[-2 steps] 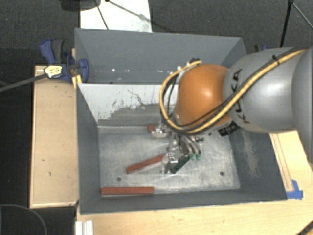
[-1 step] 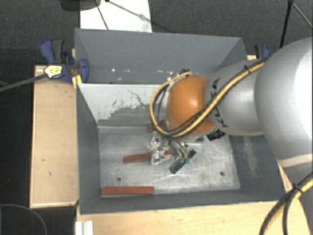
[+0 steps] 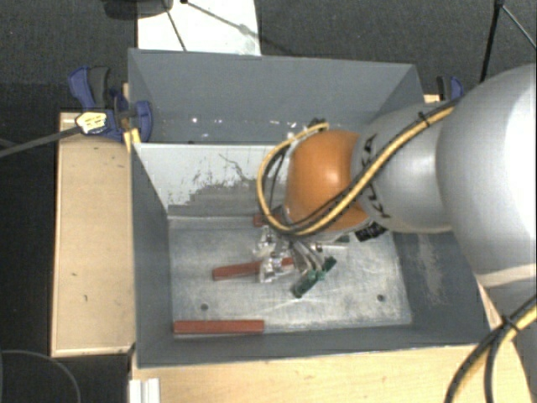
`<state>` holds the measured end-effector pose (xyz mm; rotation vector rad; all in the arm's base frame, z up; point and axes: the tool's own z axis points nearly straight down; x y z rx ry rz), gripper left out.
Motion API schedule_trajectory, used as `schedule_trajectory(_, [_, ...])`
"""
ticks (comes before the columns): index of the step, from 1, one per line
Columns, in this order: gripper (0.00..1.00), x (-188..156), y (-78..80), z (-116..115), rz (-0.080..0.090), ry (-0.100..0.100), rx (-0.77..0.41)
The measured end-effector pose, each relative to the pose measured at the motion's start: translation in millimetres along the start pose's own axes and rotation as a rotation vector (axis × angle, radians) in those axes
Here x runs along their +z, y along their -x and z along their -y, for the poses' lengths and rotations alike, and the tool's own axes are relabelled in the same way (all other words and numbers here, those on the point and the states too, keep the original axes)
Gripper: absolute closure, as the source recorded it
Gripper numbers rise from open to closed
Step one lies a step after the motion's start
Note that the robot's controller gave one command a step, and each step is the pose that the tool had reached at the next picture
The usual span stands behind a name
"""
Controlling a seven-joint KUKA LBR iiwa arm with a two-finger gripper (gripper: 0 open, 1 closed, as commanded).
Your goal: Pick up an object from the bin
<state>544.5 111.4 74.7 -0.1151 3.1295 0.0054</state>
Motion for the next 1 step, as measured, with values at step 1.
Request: schedule_trajectory(1, [1.0,-196.0,15.4,-15.9,-0.005,-0.002,0.008])
